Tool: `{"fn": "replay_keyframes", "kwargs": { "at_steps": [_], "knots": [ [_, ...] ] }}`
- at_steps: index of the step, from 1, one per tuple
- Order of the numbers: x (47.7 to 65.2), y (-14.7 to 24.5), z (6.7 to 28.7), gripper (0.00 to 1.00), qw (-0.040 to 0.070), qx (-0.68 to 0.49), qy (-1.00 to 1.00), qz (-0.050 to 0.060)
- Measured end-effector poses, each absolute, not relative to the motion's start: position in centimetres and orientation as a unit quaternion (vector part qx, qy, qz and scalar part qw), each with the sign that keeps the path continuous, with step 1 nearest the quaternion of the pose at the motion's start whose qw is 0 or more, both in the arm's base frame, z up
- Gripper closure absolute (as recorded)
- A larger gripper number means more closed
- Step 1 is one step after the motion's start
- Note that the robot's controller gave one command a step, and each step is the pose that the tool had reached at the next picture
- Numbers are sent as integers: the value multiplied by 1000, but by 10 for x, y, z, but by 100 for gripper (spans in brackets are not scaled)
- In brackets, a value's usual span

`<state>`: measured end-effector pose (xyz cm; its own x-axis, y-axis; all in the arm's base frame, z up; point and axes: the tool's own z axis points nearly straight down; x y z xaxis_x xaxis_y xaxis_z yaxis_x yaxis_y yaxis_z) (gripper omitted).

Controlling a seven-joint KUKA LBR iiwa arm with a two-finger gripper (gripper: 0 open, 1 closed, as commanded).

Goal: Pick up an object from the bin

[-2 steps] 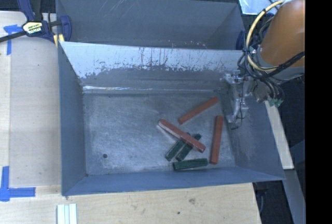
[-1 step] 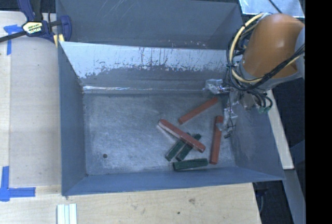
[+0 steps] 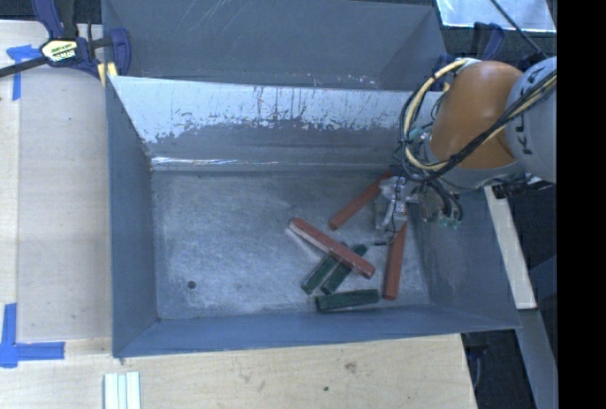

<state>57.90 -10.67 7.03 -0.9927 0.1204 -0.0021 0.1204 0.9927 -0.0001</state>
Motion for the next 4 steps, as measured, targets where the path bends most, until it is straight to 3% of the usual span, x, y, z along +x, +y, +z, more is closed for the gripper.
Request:
{"fn": "replay_keyframes", "kwargs": {
  "at_steps": [1,2,3,4],
  "knots": [
    [579,-107,70,0,1,59,998,0],
    [579,-107,70,0,1,59,998,0],
    [583,-82,90,0,-2,3,1000,-2],
    [588,-43,116,0,5,-54,999,1]
  ]
}}
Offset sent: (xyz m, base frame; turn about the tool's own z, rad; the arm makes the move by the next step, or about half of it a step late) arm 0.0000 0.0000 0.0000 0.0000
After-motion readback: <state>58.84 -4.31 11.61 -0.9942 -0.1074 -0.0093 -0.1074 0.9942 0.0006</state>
